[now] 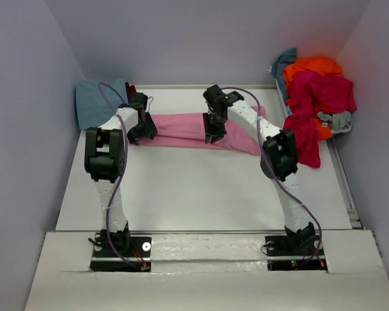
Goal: Fold and stack the t-shirts
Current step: Fold the tshirt
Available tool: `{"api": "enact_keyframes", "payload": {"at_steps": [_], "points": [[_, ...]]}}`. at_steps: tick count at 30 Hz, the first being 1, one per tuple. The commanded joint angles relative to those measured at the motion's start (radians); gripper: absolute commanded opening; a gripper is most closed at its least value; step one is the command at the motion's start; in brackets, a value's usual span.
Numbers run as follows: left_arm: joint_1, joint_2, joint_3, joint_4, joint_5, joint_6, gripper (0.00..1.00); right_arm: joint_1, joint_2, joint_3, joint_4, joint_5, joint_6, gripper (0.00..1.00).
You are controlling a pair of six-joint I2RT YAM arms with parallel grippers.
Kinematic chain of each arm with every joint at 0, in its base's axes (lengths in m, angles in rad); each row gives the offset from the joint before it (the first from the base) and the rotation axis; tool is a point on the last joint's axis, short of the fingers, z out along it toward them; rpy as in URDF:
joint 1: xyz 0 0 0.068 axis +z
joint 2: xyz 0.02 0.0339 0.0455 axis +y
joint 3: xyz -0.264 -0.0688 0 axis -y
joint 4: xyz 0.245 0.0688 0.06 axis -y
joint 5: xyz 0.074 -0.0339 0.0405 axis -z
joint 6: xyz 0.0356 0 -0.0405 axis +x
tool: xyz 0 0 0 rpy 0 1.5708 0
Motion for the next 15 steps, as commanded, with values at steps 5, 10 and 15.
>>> {"api": "enact_keyframes", "payload": {"at_steps": [5, 10, 15], "points": [[0.006, -0.027, -0.026, -0.022, -0.001, -0.005, 0.82, 0.004, 0.110, 0.071, 0.016, -0.044, -0.025, 0.34], [0.006, -0.037, -0.037, -0.028, -0.009, -0.001, 0.82, 0.004, 0.144, 0.084, 0.045, -0.046, -0.017, 0.33], [0.006, -0.040, -0.048, -0.035, -0.012, 0.002, 0.82, 0.004, 0.195, 0.165, 0.014, -0.027, -0.022, 0.33]]}}
